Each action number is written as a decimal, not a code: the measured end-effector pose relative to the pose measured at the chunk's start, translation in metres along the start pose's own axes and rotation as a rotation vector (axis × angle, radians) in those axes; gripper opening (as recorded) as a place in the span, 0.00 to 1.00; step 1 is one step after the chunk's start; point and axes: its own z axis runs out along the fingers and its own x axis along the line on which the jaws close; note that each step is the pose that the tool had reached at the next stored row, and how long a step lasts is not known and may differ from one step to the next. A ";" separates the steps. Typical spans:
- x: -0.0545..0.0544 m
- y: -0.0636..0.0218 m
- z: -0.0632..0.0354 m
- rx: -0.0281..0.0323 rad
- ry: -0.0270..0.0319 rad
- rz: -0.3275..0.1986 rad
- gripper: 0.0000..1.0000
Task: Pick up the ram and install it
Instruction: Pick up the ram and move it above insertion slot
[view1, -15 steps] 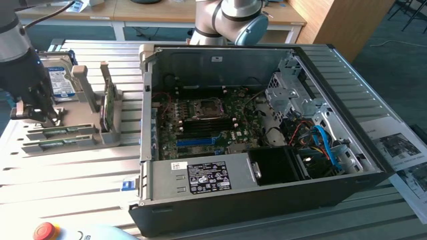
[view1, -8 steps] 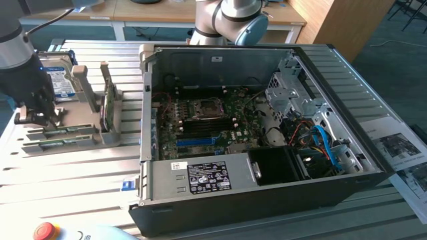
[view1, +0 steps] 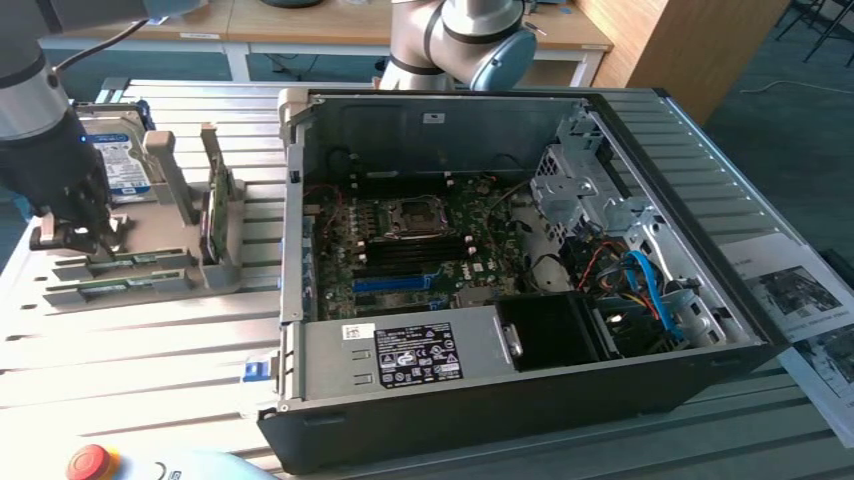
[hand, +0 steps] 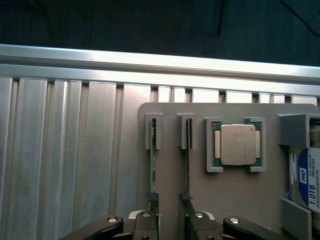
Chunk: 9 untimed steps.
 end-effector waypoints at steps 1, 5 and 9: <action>0.001 0.0000 0.0002 0.0001 0.0000 0.000 0.30; 0.006 0.0002 0.0001 -0.0002 0.0002 0.000 0.30; 0.008 0.0003 0.0002 -0.0002 0.0001 0.000 0.30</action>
